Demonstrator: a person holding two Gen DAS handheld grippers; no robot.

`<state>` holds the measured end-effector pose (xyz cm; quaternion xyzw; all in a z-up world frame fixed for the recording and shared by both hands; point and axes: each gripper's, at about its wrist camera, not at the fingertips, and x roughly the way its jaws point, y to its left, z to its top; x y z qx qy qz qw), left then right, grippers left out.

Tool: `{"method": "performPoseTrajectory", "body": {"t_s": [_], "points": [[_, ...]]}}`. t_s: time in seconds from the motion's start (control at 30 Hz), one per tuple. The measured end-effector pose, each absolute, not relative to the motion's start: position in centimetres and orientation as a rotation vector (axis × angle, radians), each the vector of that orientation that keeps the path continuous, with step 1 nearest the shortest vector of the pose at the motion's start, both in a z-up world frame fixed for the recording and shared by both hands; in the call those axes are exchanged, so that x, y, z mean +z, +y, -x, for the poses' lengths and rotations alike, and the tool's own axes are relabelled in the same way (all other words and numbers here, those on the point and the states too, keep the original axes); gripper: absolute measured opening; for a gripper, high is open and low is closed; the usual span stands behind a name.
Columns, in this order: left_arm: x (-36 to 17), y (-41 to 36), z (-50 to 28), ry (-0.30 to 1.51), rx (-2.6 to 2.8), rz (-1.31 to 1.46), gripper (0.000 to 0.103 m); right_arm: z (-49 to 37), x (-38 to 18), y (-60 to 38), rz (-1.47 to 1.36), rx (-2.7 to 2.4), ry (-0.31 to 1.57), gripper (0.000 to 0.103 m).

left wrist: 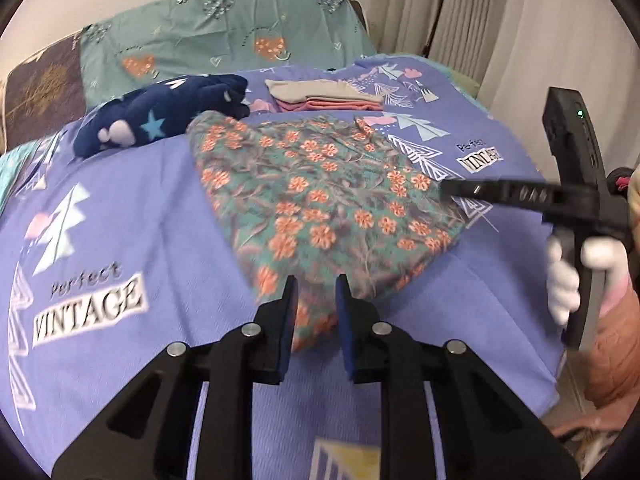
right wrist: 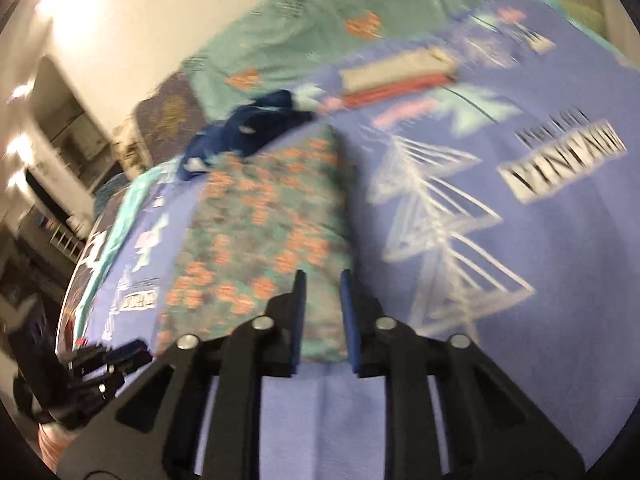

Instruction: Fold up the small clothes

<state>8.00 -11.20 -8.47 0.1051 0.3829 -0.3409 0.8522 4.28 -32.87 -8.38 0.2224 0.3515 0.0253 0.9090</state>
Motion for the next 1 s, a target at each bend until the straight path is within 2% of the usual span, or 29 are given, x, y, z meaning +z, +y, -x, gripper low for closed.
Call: {"method": "performPoseTrajectory", "body": {"t_s": [0.13, 0.17, 0.3, 0.4, 0.47, 0.63, 0.7, 0.77, 0.87, 0.9, 1.0], "points": [[-12.8, -12.5, -9.4, 0.876, -0.665, -0.301, 0.022, -6.5, -11.1, -31.5, -0.414, -0.011, 0.844, 0.01], [-13.0, -12.4, -9.1, 0.845, -0.672, -0.295, 0.022, -6.7, -12.4, -31.7, -0.415, -0.045, 0.874, 0.004], [-12.6, -11.8, -9.8, 0.884, -0.695, -0.253, 0.023, -6.0, -12.6, -31.5, -0.367, -0.04, 0.848, 0.003], [-11.1, -11.3, -10.0, 0.882, -0.714, -0.211, 0.023, -6.3, -12.3, -31.8, -0.381, -0.029, 0.867, 0.004], [-9.6, -11.1, -10.3, 0.84, -0.716, -0.198, 0.023, -6.0, -11.2, -32.3, -0.433, 0.013, 0.846, 0.008], [-7.8, -12.4, -13.2, 0.788, -0.706, -0.196, 0.024, -8.3, -7.9, -33.1, -0.387, 0.034, 0.775, 0.008], [-8.8, -13.1, -14.7, 0.825, -0.696, -0.185, 0.034, -10.4, -7.4, -33.2, -0.393, 0.066, 0.777, 0.008], [-11.6, -13.8, -15.6, 0.878, -0.655, -0.251, 0.037, -12.1, -7.6, -33.0, -0.392, 0.08, 0.791, 0.009], [-12.2, -13.3, -14.6, 0.813, -0.682, -0.26, 0.037, -15.0, -11.7, -32.8, -0.253, -0.097, 0.934, 0.01], [-12.0, -13.1, -14.5, 0.814, -0.689, -0.257, 0.037, -15.0, -12.6, -33.0, -0.256, -0.091, 0.929, 0.014], [-11.0, -12.5, -15.6, 0.853, -0.715, -0.214, 0.038, -13.7, -12.3, -33.3, -0.26, -0.053, 0.886, 0.015]]}}
